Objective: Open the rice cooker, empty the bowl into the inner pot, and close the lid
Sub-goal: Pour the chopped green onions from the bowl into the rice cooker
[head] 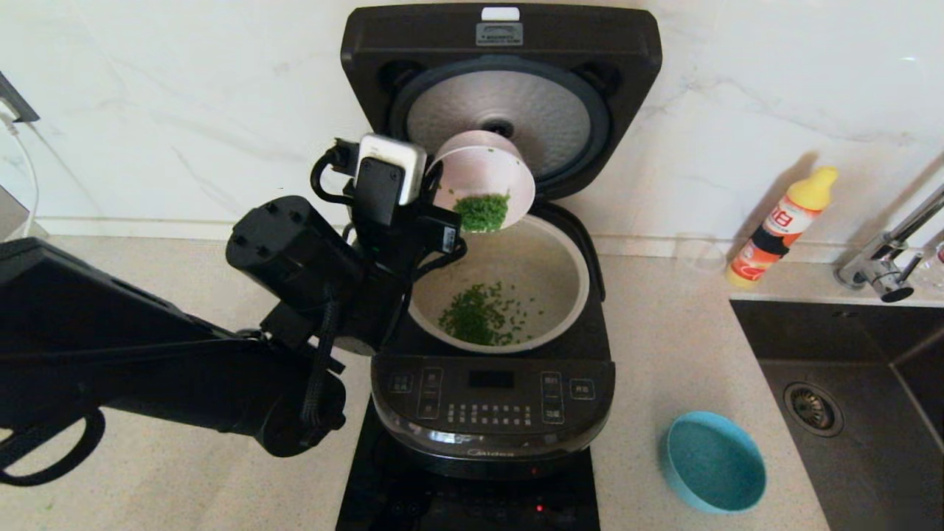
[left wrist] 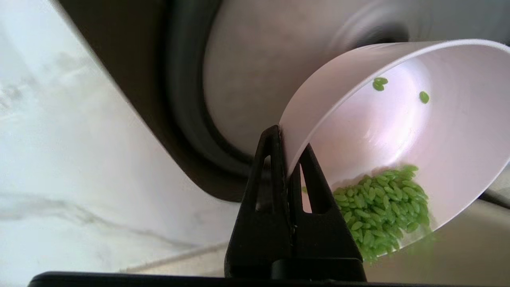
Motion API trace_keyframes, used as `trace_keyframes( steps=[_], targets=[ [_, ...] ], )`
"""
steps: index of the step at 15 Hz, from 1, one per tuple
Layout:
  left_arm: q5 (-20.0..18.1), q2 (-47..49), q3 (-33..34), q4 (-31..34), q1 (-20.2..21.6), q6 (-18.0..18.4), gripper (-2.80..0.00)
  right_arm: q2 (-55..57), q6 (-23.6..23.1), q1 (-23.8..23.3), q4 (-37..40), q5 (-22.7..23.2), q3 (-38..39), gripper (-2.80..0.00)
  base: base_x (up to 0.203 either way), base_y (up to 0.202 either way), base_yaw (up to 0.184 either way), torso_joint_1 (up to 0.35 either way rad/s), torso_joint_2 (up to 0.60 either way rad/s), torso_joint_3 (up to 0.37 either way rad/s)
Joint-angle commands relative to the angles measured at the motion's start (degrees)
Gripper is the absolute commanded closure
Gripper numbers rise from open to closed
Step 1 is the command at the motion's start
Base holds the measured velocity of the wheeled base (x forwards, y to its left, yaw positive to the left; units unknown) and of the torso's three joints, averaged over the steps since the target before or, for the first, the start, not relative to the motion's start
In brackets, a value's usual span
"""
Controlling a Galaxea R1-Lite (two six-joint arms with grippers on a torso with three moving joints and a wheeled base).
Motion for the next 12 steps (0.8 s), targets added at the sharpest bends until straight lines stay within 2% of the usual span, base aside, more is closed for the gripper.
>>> trace_keyframes(
  steps=[1,4,8,12],
  targets=[
    [0.1,-1.6,-1.3,-0.7,0.0,-0.2,0.0,0.0,0.0,0.0,0.0,0.0,0.0,0.0,0.0,0.0,0.0,0.0,0.0,0.0],
    [0.2,1.9,0.8,-0.7,0.0,-0.7,0.0,0.0,0.0,0.0,0.0,0.0,0.0,0.0,0.0,0.0,0.0,0.0,0.0,0.0],
    [0.2,4.1,-0.8,-0.7,0.1,-0.8,0.0,0.0,0.0,0.0,0.0,0.0,0.0,0.0,0.0,0.0,0.0,0.0,0.0,0.0],
    [-0.2,4.9,-11.7,-0.7,0.7,-0.3,0.0,0.0,0.0,0.0,0.0,0.1,0.0,0.0,0.0,0.0,0.0,0.0,0.0,0.0]
  ],
)
